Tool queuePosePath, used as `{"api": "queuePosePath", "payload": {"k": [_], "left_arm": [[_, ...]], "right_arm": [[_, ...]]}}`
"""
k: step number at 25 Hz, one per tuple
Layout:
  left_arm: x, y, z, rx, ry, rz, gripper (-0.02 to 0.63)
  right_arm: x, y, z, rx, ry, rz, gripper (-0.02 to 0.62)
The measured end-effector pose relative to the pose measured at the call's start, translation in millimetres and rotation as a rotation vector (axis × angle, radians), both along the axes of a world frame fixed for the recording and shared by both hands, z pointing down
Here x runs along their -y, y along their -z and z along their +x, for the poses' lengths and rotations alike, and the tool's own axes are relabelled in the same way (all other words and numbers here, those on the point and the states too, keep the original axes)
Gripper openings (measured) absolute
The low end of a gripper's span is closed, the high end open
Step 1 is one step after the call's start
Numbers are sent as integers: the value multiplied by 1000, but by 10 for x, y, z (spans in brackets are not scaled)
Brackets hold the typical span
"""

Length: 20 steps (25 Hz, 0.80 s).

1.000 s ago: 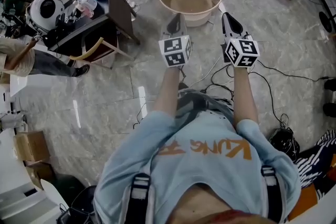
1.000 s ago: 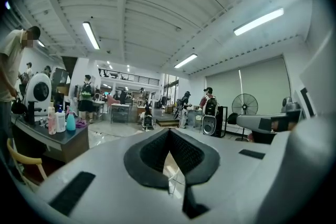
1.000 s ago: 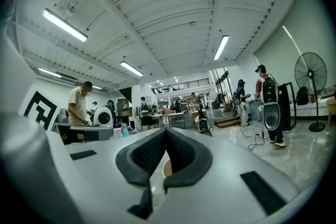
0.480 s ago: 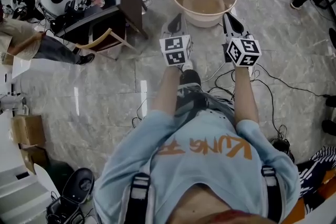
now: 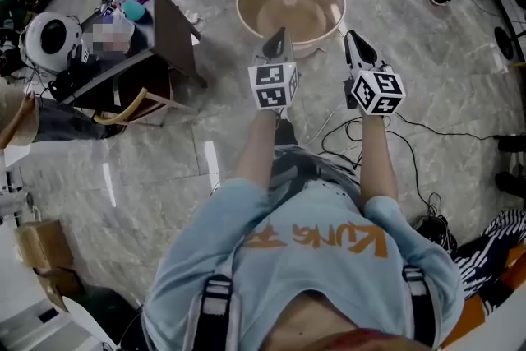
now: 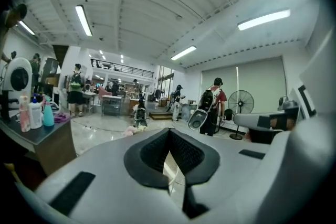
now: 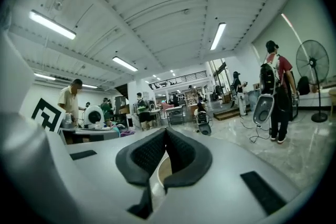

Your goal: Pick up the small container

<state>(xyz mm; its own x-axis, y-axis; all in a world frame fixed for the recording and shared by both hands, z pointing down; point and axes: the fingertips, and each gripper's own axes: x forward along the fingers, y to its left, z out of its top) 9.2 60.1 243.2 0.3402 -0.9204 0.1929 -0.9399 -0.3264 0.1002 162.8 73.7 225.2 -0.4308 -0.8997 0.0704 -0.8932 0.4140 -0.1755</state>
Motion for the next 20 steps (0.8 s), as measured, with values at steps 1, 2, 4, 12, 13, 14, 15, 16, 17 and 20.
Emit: {"api": "queuePosePath", "payload": {"k": [1, 2, 4, 12, 13, 14, 15, 16, 17, 20], "left_arm": [[150, -49, 51, 23, -16, -8, 23], [293, -105, 71, 53, -27, -16, 23], [567, -200, 40, 84, -32, -32, 23], [1862, -562, -651, 81, 45, -132, 23], [2029, -591, -761, 104, 56, -135, 23], [2197, -621, -856, 135, 63, -137, 23], [2351, -656, -921, 166, 66, -140, 23], [2480, -693, -948, 185, 62, -144, 23], [2591, -721, -939, 188, 54, -144, 23], [2852, -793, -828, 143, 34, -150, 23]], "right_arm": [[147, -19, 69, 18, -23, -7, 12], [282, -55, 92, 28, -34, -17, 12], [531, -175, 19, 24, -27, -48, 12], [1901, -590, -542, 46, 20, -160, 12], [2080, -580, -657, 58, 31, -155, 12], [2244, -581, -787, 67, 46, -152, 12], [2381, -604, -916, 70, 64, -154, 12], [2482, -646, -1024, 69, 80, -163, 12], [2556, -699, -1100, 65, 95, -175, 12], [2717, -890, -1128, 52, 111, -221, 12]]}}
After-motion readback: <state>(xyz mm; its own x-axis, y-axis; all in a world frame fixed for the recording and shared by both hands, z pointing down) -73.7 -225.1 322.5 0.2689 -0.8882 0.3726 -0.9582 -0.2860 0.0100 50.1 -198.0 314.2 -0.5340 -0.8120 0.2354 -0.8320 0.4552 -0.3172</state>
